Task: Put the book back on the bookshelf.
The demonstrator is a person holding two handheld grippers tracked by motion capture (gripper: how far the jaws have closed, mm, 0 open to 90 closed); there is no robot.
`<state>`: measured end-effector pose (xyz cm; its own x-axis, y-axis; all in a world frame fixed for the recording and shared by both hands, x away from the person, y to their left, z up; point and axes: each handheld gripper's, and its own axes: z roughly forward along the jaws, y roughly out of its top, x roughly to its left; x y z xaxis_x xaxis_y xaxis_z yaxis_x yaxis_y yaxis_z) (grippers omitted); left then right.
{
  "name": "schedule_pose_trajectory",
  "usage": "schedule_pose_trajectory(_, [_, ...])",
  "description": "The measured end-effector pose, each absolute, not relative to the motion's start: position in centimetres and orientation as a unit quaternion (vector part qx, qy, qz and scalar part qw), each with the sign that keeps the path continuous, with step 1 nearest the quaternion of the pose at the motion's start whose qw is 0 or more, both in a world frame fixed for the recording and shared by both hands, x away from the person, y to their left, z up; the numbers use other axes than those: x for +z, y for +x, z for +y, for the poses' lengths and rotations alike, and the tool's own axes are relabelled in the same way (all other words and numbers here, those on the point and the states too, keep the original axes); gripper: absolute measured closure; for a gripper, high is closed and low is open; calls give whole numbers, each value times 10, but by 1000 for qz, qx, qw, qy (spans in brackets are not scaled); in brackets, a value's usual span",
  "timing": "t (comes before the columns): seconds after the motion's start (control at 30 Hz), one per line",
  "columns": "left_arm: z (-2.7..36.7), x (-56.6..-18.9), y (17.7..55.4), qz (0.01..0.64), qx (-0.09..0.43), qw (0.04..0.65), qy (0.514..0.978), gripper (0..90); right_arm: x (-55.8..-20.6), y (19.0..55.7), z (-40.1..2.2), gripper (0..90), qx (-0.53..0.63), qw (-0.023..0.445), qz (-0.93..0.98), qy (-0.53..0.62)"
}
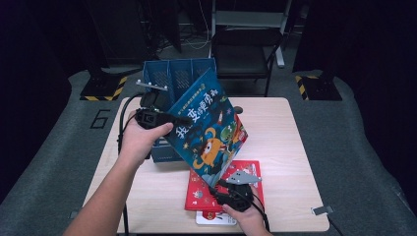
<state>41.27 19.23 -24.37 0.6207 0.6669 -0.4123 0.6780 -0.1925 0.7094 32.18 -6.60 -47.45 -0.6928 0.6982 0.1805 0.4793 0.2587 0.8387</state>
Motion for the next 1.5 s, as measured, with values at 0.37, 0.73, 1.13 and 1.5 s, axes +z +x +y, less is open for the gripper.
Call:
schedule_pose_trajectory(0.37, [199,-224,411,435,12,463,772,810,-461,328,-59,522,497,125,778,364])
schedule_pose_trajectory(0.73, [222,-208,411,447,34,461,766,798,-446,338,-43,522,514,135,773,346])
schedule_pose_trajectory(1.13, [243,-196,408,460,50,459,758,797,-435,347,-23,522,516,127,779,331])
schedule_pose_trajectory(1.5, [258,-187,408,473,63,465,746,794,-425,355,-11,522,519,130,782,319])
